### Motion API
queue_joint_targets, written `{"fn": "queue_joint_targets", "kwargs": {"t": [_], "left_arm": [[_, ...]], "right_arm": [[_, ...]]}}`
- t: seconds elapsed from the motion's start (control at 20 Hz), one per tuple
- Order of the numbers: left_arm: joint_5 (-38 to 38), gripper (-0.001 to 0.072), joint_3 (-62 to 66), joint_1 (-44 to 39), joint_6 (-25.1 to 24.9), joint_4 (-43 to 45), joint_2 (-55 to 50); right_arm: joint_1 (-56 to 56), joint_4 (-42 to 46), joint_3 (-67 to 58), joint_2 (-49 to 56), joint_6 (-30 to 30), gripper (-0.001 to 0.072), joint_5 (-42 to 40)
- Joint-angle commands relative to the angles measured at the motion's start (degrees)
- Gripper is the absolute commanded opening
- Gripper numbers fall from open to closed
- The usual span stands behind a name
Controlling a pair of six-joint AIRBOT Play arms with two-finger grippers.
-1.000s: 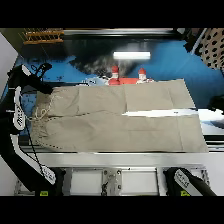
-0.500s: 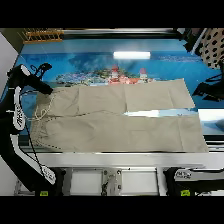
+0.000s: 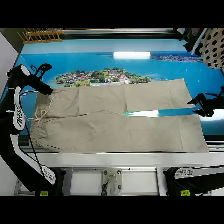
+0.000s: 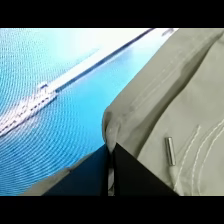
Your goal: Fold the clothes and pants, and hang the long-sleeved shirts on hangers.
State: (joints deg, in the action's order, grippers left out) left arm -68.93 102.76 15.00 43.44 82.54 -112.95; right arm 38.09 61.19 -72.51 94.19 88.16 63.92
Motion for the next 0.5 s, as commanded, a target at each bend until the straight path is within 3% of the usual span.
{"fn": "queue_joint_targets", "kwargs": {"t": [0.0,0.35,0.4,0.45], "left_arm": [[0.11,0.0007,0.02,-0.04,0.02,-0.09,0.00],[0.11,0.0007,0.02,-0.04,0.02,-0.09,0.00],[0.09,0.0007,0.02,-0.04,0.02,-0.09,0.00],[0.09,0.0007,0.02,-0.04,0.02,-0.09,0.00]], "right_arm": [[-0.26,-2.84,3.08,1.27,1.18,0.0611,-4.26],[-6.73,-3.61,3.08,4.13,1.27,0.0609,-11.52],[-7.54,-3.61,3.08,4.42,1.25,0.0581,-12.59],[-8.24,-3.37,3.08,4.42,1.20,0.0462,-13.62]]}}
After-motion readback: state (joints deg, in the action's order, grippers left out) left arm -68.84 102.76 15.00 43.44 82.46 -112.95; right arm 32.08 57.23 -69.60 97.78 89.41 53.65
